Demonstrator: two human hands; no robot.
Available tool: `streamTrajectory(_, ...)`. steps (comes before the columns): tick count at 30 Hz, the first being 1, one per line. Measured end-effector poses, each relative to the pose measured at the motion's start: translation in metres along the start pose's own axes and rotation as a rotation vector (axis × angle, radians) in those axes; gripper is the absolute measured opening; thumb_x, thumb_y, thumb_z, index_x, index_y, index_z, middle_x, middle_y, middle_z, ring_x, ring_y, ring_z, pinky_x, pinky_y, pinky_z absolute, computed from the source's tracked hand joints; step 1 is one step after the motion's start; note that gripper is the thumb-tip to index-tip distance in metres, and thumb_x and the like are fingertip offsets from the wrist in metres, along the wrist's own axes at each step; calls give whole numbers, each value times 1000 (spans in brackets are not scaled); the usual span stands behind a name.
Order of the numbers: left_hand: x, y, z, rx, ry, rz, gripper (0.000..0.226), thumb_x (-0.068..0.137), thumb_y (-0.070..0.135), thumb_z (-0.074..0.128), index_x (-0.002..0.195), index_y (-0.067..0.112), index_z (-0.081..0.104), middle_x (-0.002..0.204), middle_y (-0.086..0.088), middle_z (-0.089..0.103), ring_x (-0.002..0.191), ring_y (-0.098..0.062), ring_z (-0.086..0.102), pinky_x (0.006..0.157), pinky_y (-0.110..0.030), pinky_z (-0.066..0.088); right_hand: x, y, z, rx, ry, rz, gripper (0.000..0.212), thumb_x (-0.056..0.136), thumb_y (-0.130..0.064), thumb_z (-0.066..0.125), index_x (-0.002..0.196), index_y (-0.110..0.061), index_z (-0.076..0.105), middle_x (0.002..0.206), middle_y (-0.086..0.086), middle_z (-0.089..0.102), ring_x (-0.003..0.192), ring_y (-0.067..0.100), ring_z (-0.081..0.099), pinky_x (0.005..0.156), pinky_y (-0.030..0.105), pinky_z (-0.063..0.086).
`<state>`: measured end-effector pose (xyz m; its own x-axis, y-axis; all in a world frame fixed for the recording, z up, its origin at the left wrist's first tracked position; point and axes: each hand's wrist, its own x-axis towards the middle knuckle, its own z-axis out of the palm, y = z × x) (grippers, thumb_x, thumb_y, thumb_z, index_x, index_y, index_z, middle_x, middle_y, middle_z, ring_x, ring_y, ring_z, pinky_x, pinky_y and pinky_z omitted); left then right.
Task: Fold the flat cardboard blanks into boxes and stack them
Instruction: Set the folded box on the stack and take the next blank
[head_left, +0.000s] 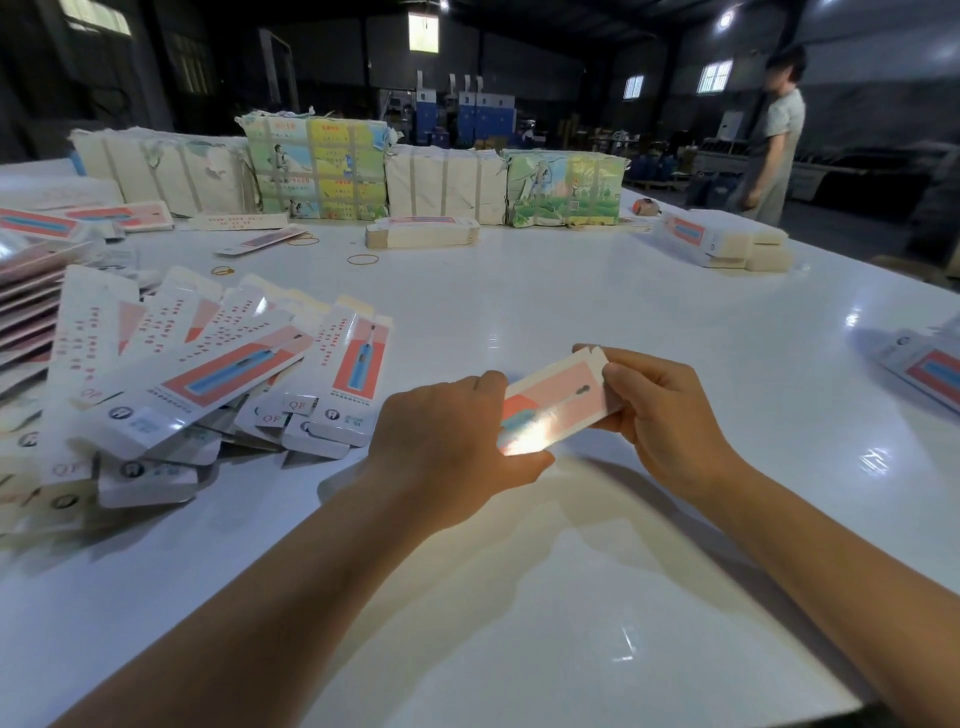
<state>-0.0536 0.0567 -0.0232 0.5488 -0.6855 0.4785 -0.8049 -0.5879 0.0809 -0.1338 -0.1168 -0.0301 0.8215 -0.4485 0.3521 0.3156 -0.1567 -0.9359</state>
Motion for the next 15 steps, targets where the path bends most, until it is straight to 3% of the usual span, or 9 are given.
streamTrajectory(5, -1, 2, 1, 65, 39, 29, 71, 74, 75, 49, 127, 28, 43, 117, 11, 62, 90, -10, 63, 62, -17, 35, -2, 0, 2, -55, 5, -27, 63, 93, 6, 37, 72, -37, 77, 70, -11, 69, 68, 8, 63, 62, 20, 53)
streamTrajectory(8, -1, 1, 1, 68, 44, 43, 71, 74, 75, 50, 124, 25, 45, 115, 8, 63, 90, -12, 64, 64, -20, 40, -1, -2, -1, -27, -2, -5, 58, 93, 7, 37, 72, -29, 78, 77, -13, 72, 69, 7, 65, 60, 20, 53)
streamTrajectory(10, 0, 1, 1, 76, 42, 60, 70, 73, 75, 51, 121, 24, 48, 111, 7, 64, 87, -14, 64, 64, -22, 43, 0, -2, -3, 17, 10, 30, 49, 93, 7, 38, 74, -18, 76, 81, -5, 73, 70, 10, 65, 57, 21, 53)
streamTrajectory(12, 0, 1, 1, 76, 44, 56, 70, 72, 76, 51, 119, 24, 49, 108, 8, 65, 84, -14, 64, 61, -21, 40, -1, -3, -2, -10, 23, 10, 45, 93, 6, 40, 73, -13, 75, 83, 21, 68, 72, 14, 60, 60, 22, 54)
streamTrajectory(13, 0, 0, 1, 66, 41, 48, 70, 72, 76, 50, 119, 25, 49, 108, 8, 65, 84, -13, 64, 60, -20, 38, -2, -4, -1, -44, 22, -17, 44, 94, 4, 41, 73, -15, 76, 86, 33, 58, 73, 17, 55, 63, 21, 54)
streamTrajectory(15, 1, -2, 2, 41, 26, 33, 70, 71, 78, 48, 119, 28, 48, 110, 11, 65, 82, -11, 63, 53, -15, 32, -5, -6, -1, -102, -10, -80, 52, 95, 1, 43, 74, -31, 77, 78, 28, 59, 70, 13, 55, 63, 17, 53)
